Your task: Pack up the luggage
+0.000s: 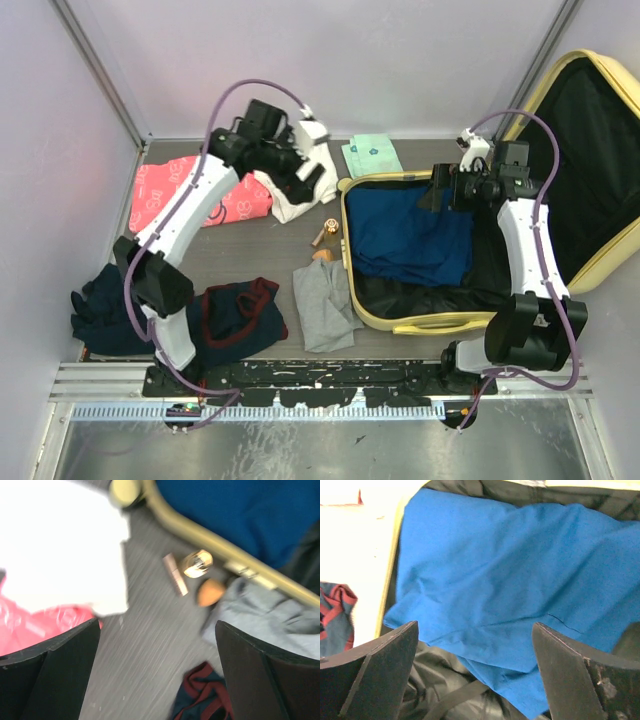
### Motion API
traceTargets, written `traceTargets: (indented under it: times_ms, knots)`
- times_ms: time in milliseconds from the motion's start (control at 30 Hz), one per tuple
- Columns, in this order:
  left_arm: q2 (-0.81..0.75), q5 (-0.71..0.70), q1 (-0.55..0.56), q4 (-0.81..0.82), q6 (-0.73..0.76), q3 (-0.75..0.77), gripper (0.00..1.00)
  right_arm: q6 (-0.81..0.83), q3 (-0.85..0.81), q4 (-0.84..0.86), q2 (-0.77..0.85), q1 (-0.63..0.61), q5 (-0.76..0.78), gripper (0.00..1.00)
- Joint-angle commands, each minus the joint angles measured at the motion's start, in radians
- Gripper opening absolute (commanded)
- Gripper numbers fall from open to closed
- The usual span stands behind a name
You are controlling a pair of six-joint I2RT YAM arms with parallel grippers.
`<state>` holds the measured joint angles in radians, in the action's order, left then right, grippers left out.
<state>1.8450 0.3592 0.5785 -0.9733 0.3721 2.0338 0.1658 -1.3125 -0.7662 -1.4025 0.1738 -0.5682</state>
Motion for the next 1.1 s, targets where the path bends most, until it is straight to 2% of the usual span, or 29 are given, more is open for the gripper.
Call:
traceTargets:
  times_ms: [0, 133, 267, 400, 500, 667, 933, 1067]
  knots:
    - [0.042, 0.013, -0.187, -0.027, -0.005, -0.065, 0.99, -0.138, -0.076, 0.088, 0.022, -0.074, -0.029, 0.99]
    - [0.165, -0.025, -0.36, -0.038, -0.013, -0.009, 0.96, -0.235, -0.099, 0.156, 0.02, -0.139, 0.004, 0.99]
    - [0.351, -0.057, -0.51, -0.083, -0.045, 0.189, 0.92, -0.306, -0.098, 0.227, 0.018, -0.18, 0.019, 1.0]
    - [0.529, -0.083, -0.592, -0.139, -0.082, 0.387, 0.9, -0.339, -0.102, 0.273, 0.011, -0.252, 0.044, 1.0]
    - [0.594, -0.148, -0.614, -0.117, -0.066, 0.408, 0.89, -0.36, -0.107, 0.297, -0.002, -0.298, 0.055, 1.0]
    - [0.587, -0.205, -0.638, -0.072, -0.029, 0.255, 0.86, -0.386, -0.129, 0.324, -0.03, -0.366, 0.073, 1.0]
    - [0.39, -0.169, -0.668, 0.023, 0.019, -0.21, 0.78, -0.428, -0.134, 0.366, -0.073, -0.504, 0.104, 1.0]
    - [0.285, -0.159, -0.68, 0.046, 0.029, -0.391, 0.75, -0.457, -0.139, 0.396, -0.11, -0.596, 0.137, 1.0]
